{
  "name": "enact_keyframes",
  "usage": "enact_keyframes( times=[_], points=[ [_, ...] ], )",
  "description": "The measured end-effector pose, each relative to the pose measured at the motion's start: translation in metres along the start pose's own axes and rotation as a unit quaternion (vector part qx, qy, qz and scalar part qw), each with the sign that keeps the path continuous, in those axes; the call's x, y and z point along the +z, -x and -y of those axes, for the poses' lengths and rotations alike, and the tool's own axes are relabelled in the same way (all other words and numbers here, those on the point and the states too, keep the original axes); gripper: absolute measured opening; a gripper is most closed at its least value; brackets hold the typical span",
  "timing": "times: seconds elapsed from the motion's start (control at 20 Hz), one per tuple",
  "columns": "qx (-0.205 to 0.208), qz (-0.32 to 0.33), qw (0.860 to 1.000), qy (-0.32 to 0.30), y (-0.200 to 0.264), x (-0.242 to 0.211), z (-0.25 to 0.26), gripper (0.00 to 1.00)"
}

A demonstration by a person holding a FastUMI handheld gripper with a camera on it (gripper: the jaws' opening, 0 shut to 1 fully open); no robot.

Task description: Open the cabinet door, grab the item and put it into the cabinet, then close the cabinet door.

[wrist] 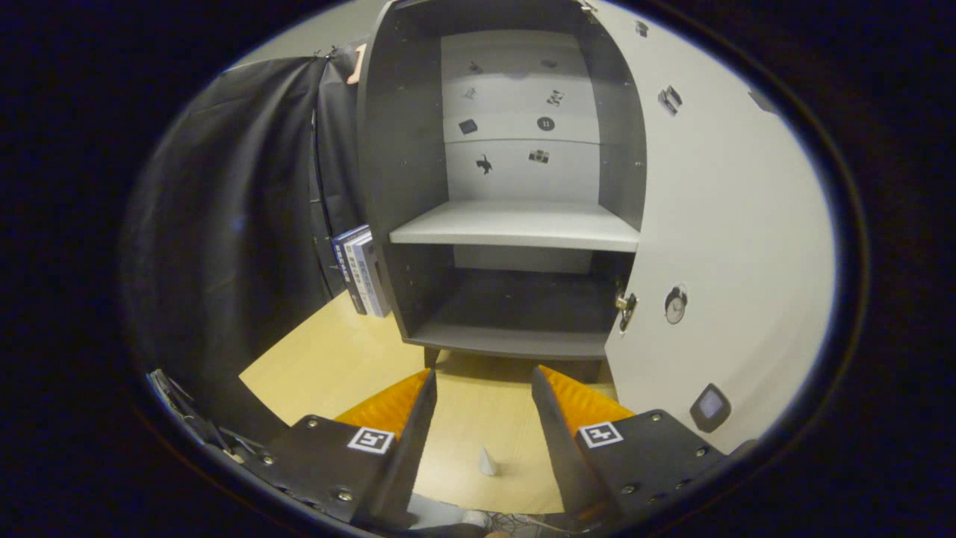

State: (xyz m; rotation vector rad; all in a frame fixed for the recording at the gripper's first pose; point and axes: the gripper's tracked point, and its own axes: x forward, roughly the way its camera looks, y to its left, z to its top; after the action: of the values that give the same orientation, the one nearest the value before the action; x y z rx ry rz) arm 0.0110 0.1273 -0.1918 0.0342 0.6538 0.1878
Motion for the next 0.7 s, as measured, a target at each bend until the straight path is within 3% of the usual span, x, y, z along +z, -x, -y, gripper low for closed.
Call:
enact_keyframes(
  times=[0.25,0.7],
  points=[
    [0.004,-0.043,0.999,-0.002,-0.019,-0.04,-0.003,0.81],
    [0.021,-0.093,0.995,0.025,-0.055,-0.094,-0.009,0.81]
  ],
)
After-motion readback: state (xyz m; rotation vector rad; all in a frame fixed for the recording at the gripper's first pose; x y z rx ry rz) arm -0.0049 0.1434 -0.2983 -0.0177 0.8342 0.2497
